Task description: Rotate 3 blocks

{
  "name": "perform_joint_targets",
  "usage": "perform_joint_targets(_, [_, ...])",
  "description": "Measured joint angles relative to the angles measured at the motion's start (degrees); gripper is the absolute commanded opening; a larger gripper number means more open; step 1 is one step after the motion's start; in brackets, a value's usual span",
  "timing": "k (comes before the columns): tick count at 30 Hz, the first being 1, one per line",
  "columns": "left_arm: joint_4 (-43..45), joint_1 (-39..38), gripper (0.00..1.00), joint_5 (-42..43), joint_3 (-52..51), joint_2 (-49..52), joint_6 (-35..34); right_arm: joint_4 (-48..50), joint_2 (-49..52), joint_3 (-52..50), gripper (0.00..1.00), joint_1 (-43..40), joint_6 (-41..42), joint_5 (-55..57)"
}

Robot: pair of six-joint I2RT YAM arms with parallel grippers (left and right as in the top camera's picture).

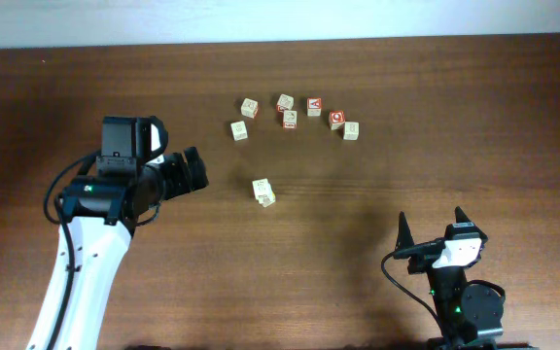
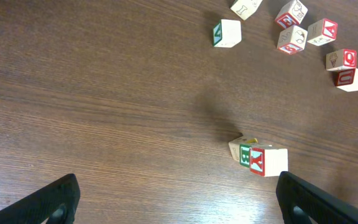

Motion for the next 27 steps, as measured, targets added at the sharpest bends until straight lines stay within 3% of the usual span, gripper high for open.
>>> perform_joint_targets(22, [-1.27,0.00,0.99,-1.46,0.00,-0.31,0.00,0.00,0.00,-0.04,0.98,0.00,-0.55,-0.33])
perform_joint_targets(25, [1.03,0.00,0.99,-4.72,-4.90,-9.94,0.90,0.07,-0.11,-0.13,0.99,0.00,-0.57,-0.33])
perform_joint_targets(27, [15.04,0.00,0.99,-5.35,-16.15,-22.38,7.67,0.17,-0.17,-0.17,0.98,-0.02,-0.52,-0.35])
